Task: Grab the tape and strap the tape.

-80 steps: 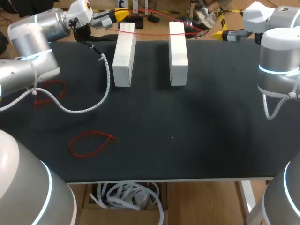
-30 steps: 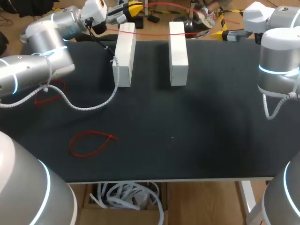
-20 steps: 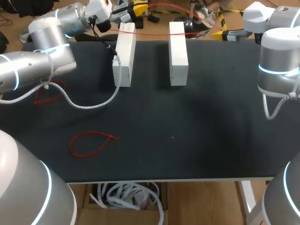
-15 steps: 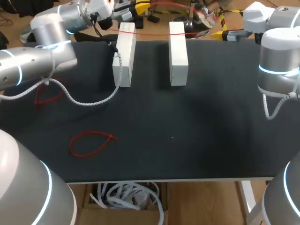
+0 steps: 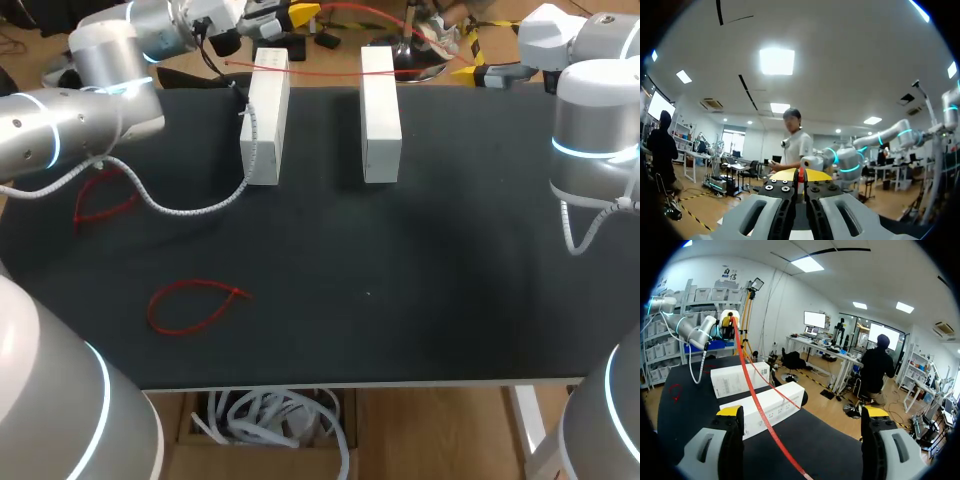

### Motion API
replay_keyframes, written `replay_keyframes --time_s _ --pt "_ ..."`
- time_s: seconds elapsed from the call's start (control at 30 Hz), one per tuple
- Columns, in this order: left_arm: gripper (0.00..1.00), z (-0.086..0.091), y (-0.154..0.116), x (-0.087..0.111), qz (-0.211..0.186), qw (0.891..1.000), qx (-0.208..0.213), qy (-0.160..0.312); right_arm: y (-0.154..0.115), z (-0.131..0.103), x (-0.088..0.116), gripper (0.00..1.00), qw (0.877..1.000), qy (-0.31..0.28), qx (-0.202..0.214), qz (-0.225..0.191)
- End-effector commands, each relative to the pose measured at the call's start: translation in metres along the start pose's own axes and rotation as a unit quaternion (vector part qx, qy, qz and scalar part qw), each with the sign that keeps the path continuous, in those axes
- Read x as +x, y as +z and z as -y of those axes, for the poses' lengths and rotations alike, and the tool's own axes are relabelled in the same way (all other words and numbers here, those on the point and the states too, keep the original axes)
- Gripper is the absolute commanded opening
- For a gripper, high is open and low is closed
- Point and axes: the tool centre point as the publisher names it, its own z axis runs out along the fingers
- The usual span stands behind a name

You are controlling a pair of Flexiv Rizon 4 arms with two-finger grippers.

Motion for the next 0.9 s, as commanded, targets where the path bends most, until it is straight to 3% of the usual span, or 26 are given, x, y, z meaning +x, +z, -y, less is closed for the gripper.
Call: replay_keyframes --time_s 0.03,0.3,0.43,0.9 --pt "0.00 -0.0003 0.0009 0.0035 0.009 1.000 0.000 -0.001 -0.0003 0.0001 0.0001 1.00 1.000 0.000 0.000 0.000" --pt "0.00 0.0001 -0.0008 0.0044 0.025 1.000 0.002 -0.007 -0.0003 0.0001 0.0001 1.00 1.000 0.000 0.000 0.000" --pt "0.00 -0.0016 -0.0027 0.0049 0.052 0.998 -0.006 -0.020 -0.0003 0.0001 0.0001 1.00 1.000 0.000 0.000 0.000" --pt "0.00 -0.0023 -0.0001 0.0055 0.049 0.999 -0.001 -0.020 -0.0003 0.0001 0.0001 1.00 1.000 0.000 0.000 0.000"
